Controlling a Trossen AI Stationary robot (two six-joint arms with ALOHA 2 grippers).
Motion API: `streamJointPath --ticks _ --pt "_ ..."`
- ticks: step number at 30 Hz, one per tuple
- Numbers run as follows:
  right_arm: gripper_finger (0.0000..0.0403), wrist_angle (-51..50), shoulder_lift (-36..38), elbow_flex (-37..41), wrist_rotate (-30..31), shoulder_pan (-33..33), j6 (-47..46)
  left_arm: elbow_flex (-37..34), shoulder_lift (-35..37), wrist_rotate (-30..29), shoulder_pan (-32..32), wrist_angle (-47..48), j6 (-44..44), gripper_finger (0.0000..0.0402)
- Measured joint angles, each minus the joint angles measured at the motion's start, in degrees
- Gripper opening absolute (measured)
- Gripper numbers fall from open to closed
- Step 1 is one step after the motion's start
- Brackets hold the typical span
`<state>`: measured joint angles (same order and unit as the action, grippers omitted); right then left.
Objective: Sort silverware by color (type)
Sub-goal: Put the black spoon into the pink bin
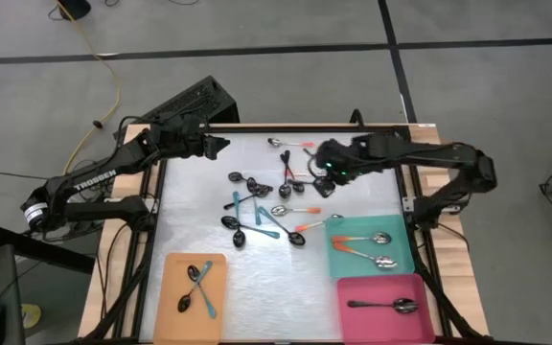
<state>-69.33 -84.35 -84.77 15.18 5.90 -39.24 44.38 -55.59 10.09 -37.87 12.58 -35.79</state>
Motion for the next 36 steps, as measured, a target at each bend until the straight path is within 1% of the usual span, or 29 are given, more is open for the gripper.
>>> streamJointPath --ticks 3,6,11,14,20,24,27,30,33,36 --pt "0.0001 -4.84 3.32 0.00 0.51 -3.11 -5.10 0.00 0.00 -0.01 0.00 -0.02 0.14 0.0163" --pt "0.0001 -9.99 6.50 -0.01 0.86 -7.97 -12.42 0.00 0.00 0.00 0.00 0.00 0.13 0.0163" --pt "0.0001 -18.21 10.35 -0.02 2.89 -18.25 -28.82 0.00 0.00 0.00 0.00 0.00 0.15 0.0163" --pt "0.0001 -20.86 11.51 0.06 3.36 -25.11 -36.23 0.00 0.00 0.00 0.00 0.00 0.15 0.0163" --pt "0.0001 -18.67 11.60 1.00 2.60 -38.01 -43.60 0.00 0.00 -0.02 0.00 0.00 0.18 0.0163" --pt "0.0001 -12.90 11.55 2.70 2.73 -45.32 -47.63 0.00 0.00 -0.39 0.00 0.00 0.18 0.0163" --pt "0.0001 -9.22 9.76 2.78 2.74 -49.80 -49.76 0.00 0.00 -1.68 0.01 0.00 0.20 0.0163" --pt "0.0001 -7.97 7.02 2.78 2.55 -52.91 -52.31 0.00 0.00 -2.54 0.00 0.00 0.16 0.0163" --pt "0.0001 -6.72 3.78 2.78 -1.14 -55.26 -53.85 0.00 0.00 -2.64 0.00 0.00 0.16 0.0163" --pt "0.0001 -4.88 0.30 2.78 -8.35 -56.94 -53.67 0.00 0.00 -2.78 0.02 0.00 0.37 0.0163"
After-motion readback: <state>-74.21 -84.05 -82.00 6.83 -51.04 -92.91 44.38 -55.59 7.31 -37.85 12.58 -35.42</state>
